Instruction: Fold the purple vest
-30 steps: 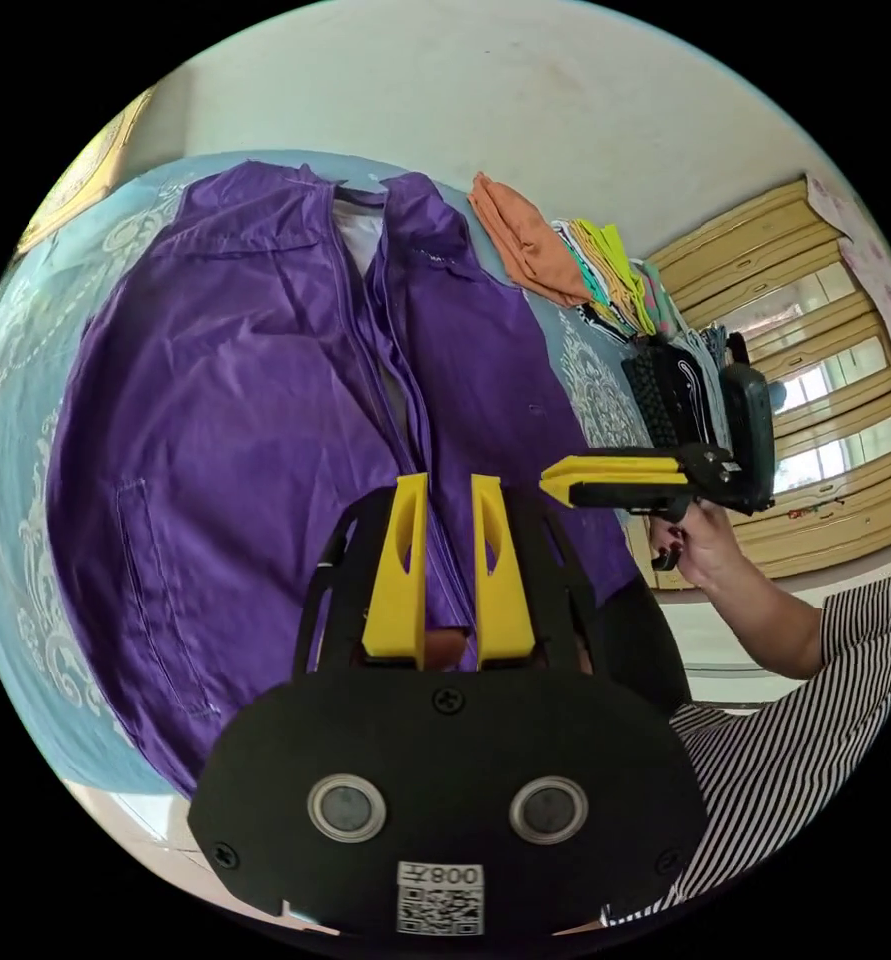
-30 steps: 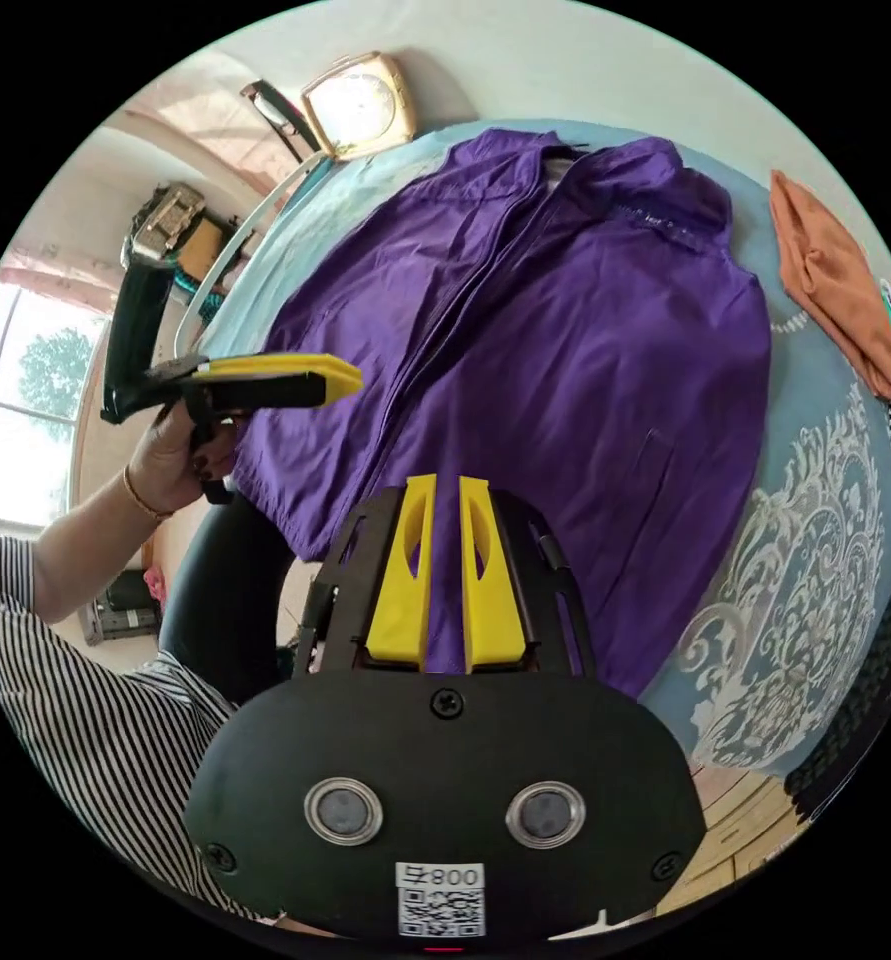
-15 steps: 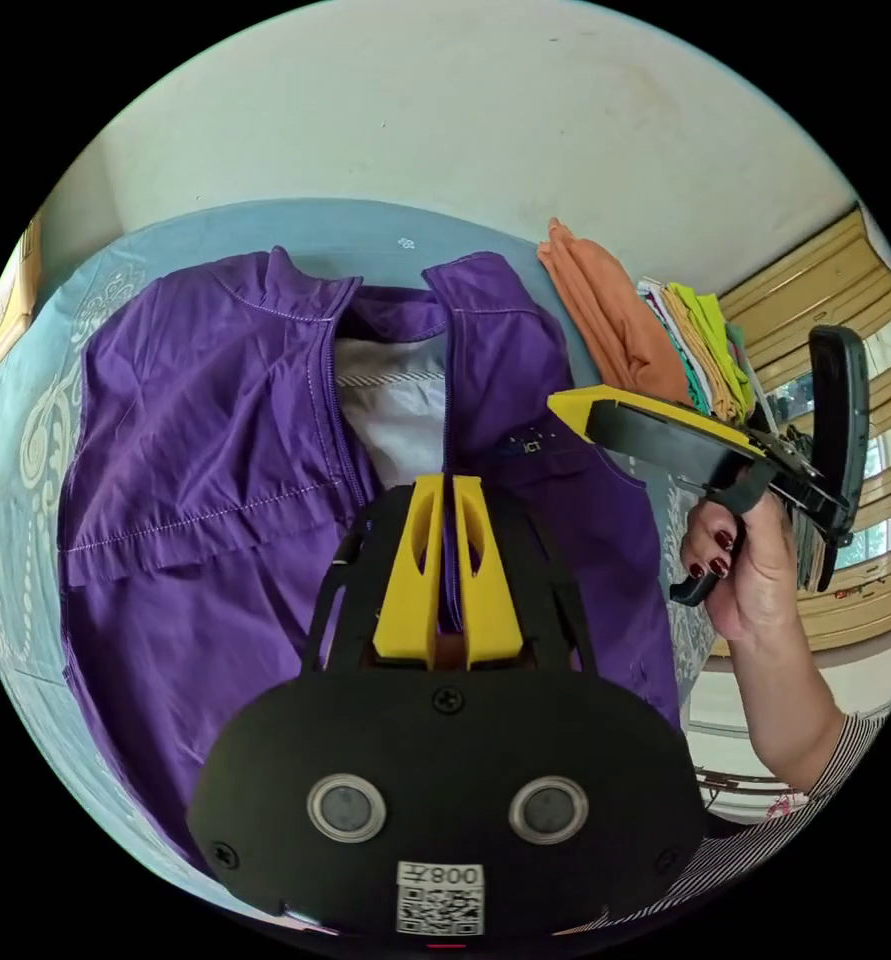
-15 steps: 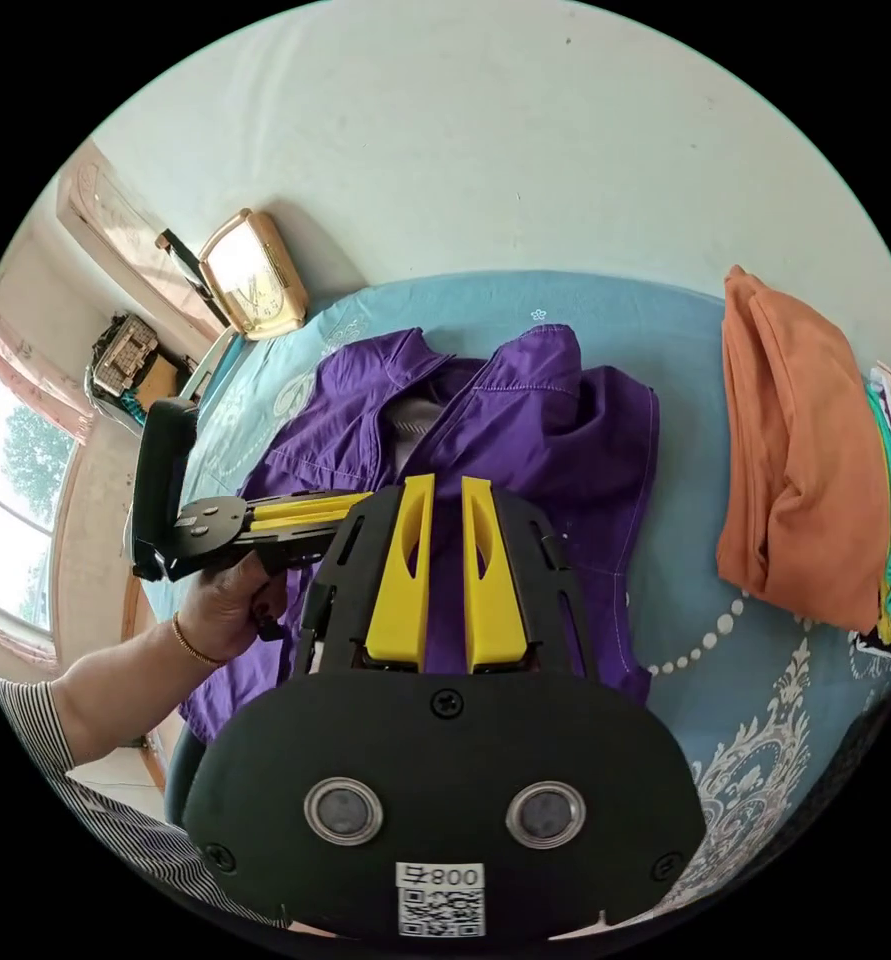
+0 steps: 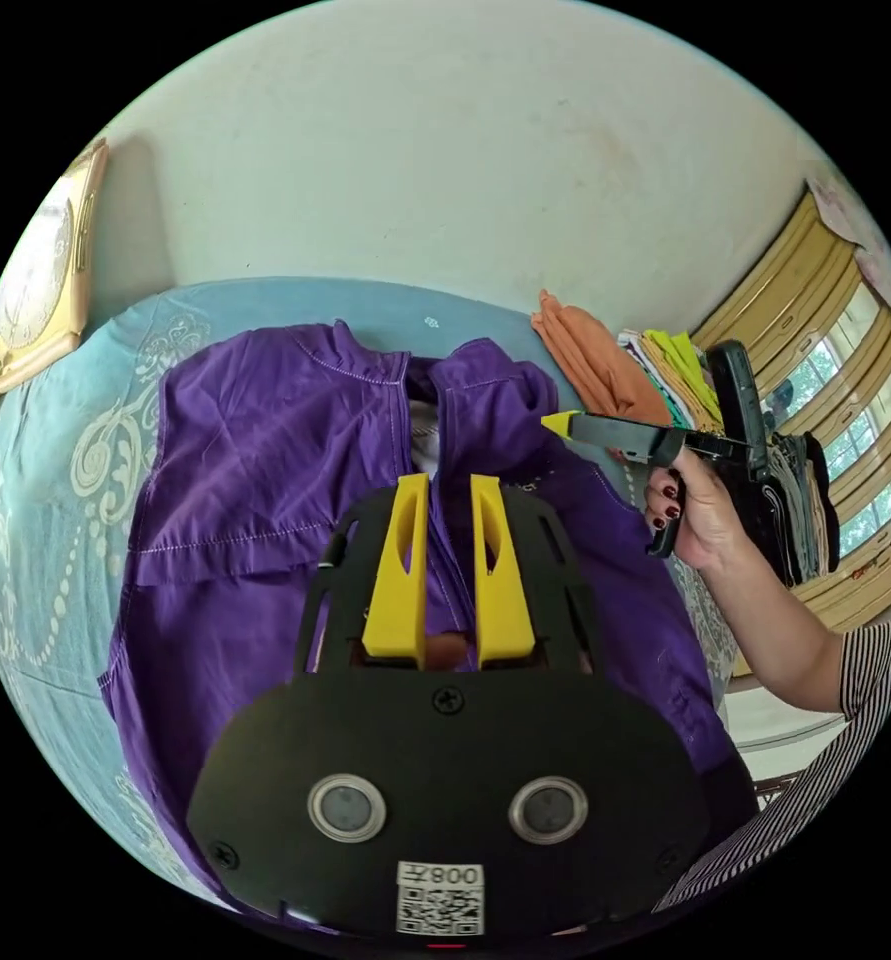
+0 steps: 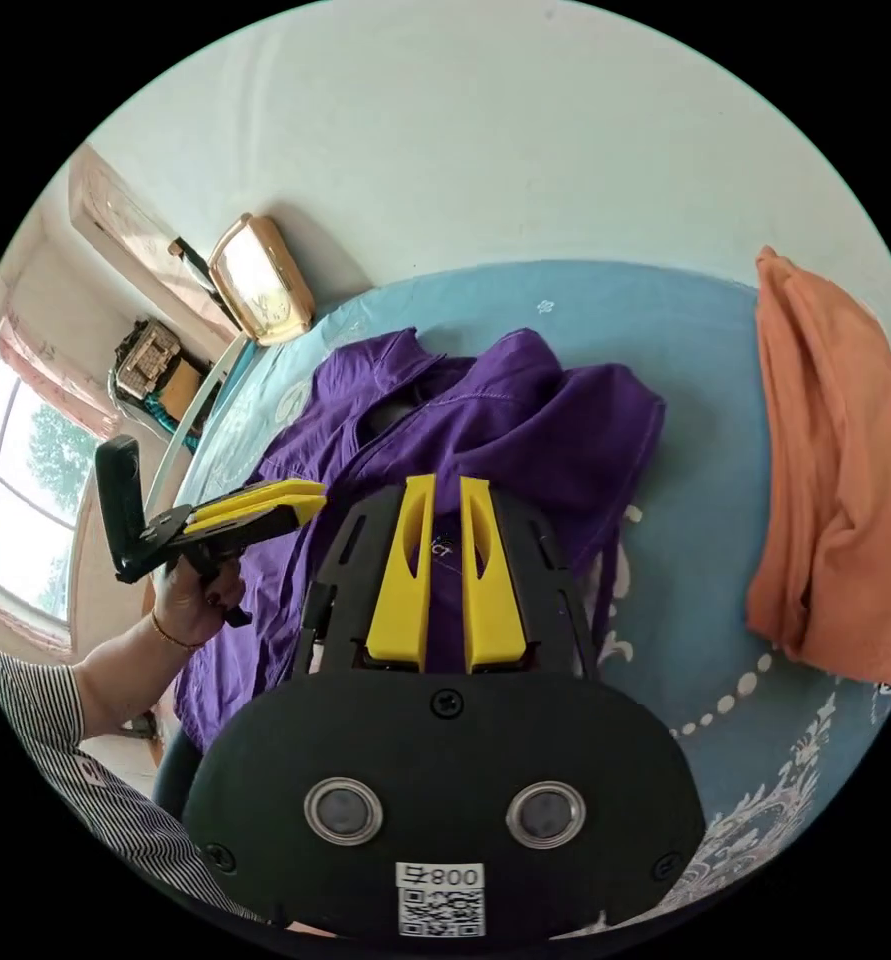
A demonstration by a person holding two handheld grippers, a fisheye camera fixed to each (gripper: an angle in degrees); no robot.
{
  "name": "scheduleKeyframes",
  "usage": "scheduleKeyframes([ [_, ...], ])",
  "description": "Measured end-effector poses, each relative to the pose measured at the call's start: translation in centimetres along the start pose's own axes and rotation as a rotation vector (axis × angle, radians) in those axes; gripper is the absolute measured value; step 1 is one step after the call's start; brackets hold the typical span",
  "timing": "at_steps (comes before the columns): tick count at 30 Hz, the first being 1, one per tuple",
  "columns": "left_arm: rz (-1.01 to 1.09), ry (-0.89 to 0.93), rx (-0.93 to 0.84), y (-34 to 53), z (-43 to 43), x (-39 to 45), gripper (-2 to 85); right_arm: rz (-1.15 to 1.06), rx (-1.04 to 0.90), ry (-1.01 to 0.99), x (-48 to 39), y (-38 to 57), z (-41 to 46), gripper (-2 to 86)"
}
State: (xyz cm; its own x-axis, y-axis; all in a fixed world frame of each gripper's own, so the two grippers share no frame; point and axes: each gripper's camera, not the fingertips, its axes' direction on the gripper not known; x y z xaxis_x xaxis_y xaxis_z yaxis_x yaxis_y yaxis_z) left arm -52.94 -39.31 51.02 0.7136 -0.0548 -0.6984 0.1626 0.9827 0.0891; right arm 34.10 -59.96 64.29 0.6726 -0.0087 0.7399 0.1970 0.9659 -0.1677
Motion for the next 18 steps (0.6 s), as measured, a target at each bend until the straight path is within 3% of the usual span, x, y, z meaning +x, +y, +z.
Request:
scheduleKeyframes([
  [3,-0.043,-0.036,0.024,-2.2,-1.0,-3.3,10.0,0.120,0.113,-0.007,5.1,-1.7,-3.7,7.2],
  [9,-0.254,-0.164,0.031,-6.2,-2.2,-13.3,11.9,0.316,0.028,-0.078,12.1,-5.4,-3.2,9.0],
  [13,-0.446,-0.098,0.071,-7.8,-1.9,-19.4,12.5,0.356,0.017,-0.145,13.6,-7.6,-2.6,8.9],
  [18,-0.456,-0.047,-0.020,-10.9,0.9,-21.8,10.1,0.412,-0.010,-0.232,14.9,-10.0,-1.6,5.1],
])
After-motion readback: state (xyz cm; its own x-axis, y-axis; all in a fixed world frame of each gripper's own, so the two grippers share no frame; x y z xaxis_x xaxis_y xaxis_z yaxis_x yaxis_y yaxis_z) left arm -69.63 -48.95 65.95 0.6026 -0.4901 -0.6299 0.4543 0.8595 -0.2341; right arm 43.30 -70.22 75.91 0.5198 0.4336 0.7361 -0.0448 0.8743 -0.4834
